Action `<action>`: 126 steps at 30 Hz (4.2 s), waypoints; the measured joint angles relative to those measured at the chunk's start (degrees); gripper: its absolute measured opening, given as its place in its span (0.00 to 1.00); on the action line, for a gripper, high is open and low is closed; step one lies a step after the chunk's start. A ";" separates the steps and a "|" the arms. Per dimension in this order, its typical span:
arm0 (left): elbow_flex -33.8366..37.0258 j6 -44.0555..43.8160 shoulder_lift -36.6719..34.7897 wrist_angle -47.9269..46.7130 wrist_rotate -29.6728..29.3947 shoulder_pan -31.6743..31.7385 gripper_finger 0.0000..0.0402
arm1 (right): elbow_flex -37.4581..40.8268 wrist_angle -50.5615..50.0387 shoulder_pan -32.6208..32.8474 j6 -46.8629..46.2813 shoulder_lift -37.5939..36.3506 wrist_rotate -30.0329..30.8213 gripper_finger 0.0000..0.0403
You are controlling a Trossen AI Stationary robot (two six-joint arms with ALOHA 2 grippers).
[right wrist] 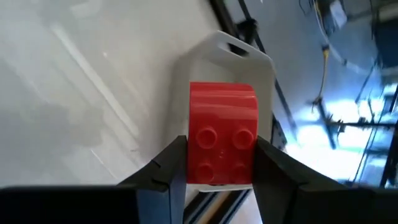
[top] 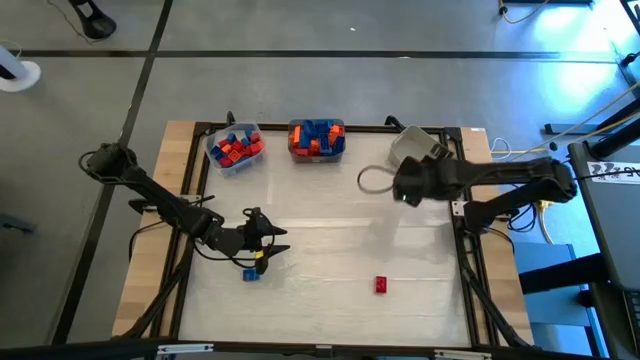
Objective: Sort blocks by size
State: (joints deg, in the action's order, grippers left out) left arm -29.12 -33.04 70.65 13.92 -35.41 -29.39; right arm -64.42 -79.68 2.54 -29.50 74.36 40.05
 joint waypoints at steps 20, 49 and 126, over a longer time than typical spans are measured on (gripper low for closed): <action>0.00 0.04 0.00 0.01 -0.01 0.00 0.52 | 0.02 9.82 -36.00 2.33 -3.79 -11.60 0.38; 0.00 0.44 0.00 0.04 0.03 -1.03 0.52 | 0.02 8.00 -20.42 2.30 -3.51 -11.46 0.64; 0.02 5.40 0.02 1.74 0.01 -0.94 0.52 | 0.02 35.87 29.32 -51.64 29.88 -42.02 0.34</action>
State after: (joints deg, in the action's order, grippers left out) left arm -29.10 -27.64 70.67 15.66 -35.40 -30.33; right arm -64.40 -43.81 31.86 -81.13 104.25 -1.97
